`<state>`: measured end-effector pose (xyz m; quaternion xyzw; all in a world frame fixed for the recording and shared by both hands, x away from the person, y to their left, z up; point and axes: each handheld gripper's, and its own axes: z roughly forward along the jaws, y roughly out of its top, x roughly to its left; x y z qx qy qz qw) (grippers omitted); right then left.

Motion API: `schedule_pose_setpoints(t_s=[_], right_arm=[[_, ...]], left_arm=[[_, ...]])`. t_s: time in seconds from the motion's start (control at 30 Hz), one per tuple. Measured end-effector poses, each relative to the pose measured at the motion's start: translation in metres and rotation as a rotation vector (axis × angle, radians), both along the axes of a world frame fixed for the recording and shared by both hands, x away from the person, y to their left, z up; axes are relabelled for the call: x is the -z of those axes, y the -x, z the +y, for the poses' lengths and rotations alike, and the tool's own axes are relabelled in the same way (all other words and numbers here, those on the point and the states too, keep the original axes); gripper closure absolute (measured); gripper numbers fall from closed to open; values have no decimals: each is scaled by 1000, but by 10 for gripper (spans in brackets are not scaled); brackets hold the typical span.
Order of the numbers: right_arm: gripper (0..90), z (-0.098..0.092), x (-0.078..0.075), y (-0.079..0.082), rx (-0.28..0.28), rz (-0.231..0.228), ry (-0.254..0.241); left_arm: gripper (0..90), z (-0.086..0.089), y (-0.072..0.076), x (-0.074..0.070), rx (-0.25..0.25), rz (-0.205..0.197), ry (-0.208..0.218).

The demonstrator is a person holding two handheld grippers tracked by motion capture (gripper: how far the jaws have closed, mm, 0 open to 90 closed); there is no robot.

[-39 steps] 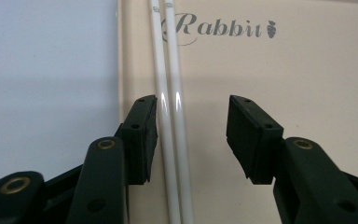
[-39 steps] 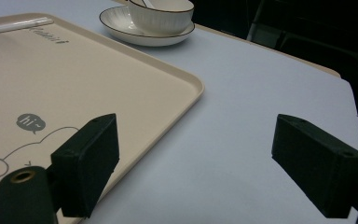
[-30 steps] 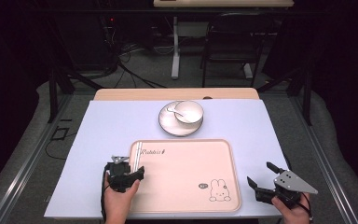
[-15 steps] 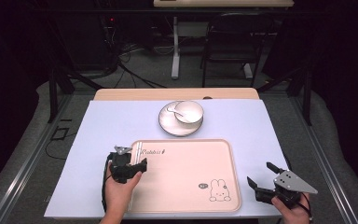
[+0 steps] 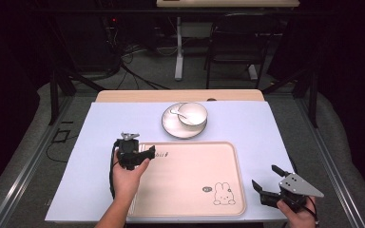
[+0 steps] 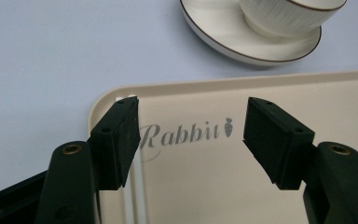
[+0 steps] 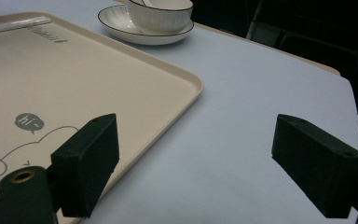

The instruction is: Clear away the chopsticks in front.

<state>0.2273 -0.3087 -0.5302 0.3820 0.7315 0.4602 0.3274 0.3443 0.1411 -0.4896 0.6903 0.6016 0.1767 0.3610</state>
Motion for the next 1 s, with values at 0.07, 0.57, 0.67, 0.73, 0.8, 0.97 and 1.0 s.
schedule_pose_setpoints(t_s=[0.07,0.57,0.67,0.73,0.8,0.97,1.0], right_arm=[[144,0,0,0,0,0,0],[144,3,1,-6,-7,5,8],[144,3,1,-5,-7,3,3],[144,2,1,-4,-7,1,4],[144,1,0,-4,-6,-5,-3],[144,2,-1,-3,-12,-4,-3],[144,2,-1,-3,-13,-5,-2]], left_arm=[[358,-1,-4,-4,-5,-9,8],[359,-23,-44,-16,13,-37,55],[357,-28,-52,-17,17,-36,72],[356,-31,-58,-17,17,-34,81],[355,-34,-63,-19,9,-32,83],[355,-42,-75,-24,-1,-35,95],[355,-43,-77,-25,3,-32,92]])
